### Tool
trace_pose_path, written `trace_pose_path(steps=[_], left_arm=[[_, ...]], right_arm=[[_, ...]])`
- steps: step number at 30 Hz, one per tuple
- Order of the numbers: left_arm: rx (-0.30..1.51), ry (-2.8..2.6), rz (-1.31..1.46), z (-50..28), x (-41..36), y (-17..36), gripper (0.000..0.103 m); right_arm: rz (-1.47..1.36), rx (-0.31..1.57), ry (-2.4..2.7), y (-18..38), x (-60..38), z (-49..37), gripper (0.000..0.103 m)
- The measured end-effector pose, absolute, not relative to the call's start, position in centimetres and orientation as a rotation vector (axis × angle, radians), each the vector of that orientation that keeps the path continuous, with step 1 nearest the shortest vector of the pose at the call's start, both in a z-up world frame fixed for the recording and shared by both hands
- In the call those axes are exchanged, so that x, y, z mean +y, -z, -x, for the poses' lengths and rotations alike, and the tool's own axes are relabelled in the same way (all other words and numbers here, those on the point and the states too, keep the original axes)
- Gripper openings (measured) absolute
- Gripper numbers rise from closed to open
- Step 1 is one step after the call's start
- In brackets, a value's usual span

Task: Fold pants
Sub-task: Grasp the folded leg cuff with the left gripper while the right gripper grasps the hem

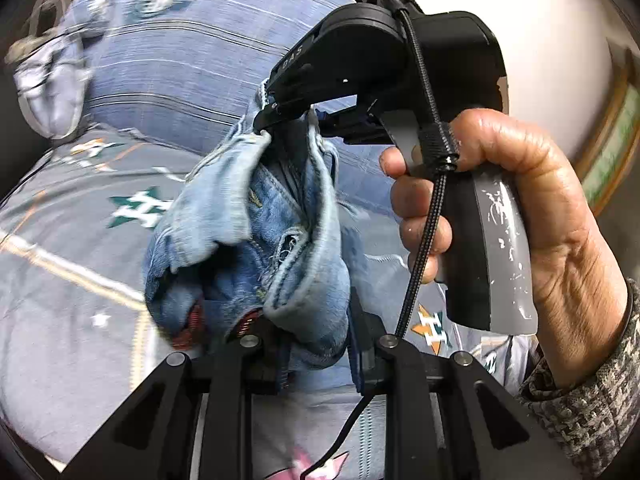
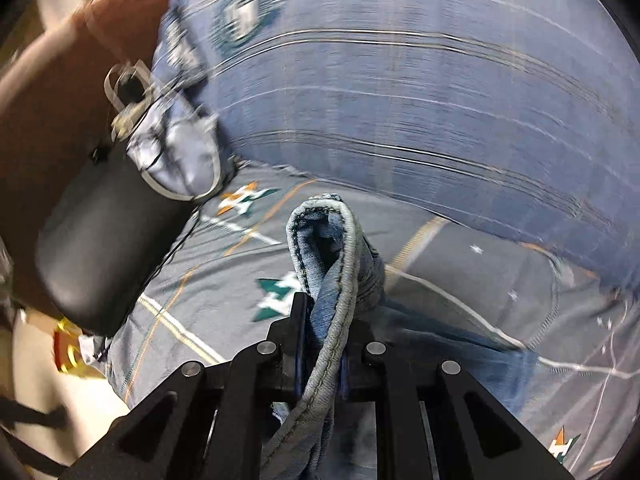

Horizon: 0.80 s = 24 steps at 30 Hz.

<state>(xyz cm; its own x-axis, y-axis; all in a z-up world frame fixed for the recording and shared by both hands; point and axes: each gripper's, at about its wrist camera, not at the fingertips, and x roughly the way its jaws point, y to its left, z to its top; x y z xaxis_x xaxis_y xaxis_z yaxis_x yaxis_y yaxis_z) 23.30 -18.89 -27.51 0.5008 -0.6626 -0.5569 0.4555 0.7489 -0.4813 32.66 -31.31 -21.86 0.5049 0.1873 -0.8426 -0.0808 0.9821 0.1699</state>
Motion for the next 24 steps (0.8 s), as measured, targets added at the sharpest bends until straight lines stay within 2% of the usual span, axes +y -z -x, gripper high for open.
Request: trace_pose_path(steps=[4,10,13,14,15,17,19,20,22,24], left_arm=[[0.825,0.714,0.181,-23.1,-24.0,28.5,0.023],[0.881,0.725,0.031,-22.7,-29.6,31.6,0.023],[0.875,0.727,-0.052,-21.9,-31.2,32.9,0.028],[0.874,0.731,-0.073,-21.6,-31.4,33.0,0.03],[0.88,0.742,-0.091,-21.2,-31.5,33.0,0.031],[0.899,0.798,-0.109,-20.2,-31.1,32.4,0.036],[0.931,0.873,-0.111,-19.1,-29.7,31.3,0.039],[0.94,0.906,-0.105,-18.3,-28.9,30.6,0.043],[0.933,0.941,-0.081,-17.4,-26.6,29.1,0.05],[0.917,0.934,-0.047,-17.9,-24.0,27.8,0.051]], right_arm=[[-0.24,1.017,-0.156,23.6,-37.9,-32.1,0.013],[-0.439,1.026,-0.123,29.3,-47.2,-33.4,0.013],[-0.504,1.029,-0.108,31.7,-49.9,-33.0,0.016],[-0.524,1.027,-0.101,32.6,-50.6,-32.6,0.017],[-0.533,1.022,-0.093,33.0,-51.0,-32.4,0.026],[-0.553,1.003,-0.079,33.4,-51.8,-31.9,0.031],[-0.579,0.988,-0.044,33.3,-52.9,-31.4,0.04],[-0.601,0.975,-0.036,33.0,-53.5,-31.0,0.041],[-0.615,0.945,0.01,31.7,-55.0,-30.0,0.052],[-0.58,0.884,0.052,29.4,-56.2,-28.2,0.054]])
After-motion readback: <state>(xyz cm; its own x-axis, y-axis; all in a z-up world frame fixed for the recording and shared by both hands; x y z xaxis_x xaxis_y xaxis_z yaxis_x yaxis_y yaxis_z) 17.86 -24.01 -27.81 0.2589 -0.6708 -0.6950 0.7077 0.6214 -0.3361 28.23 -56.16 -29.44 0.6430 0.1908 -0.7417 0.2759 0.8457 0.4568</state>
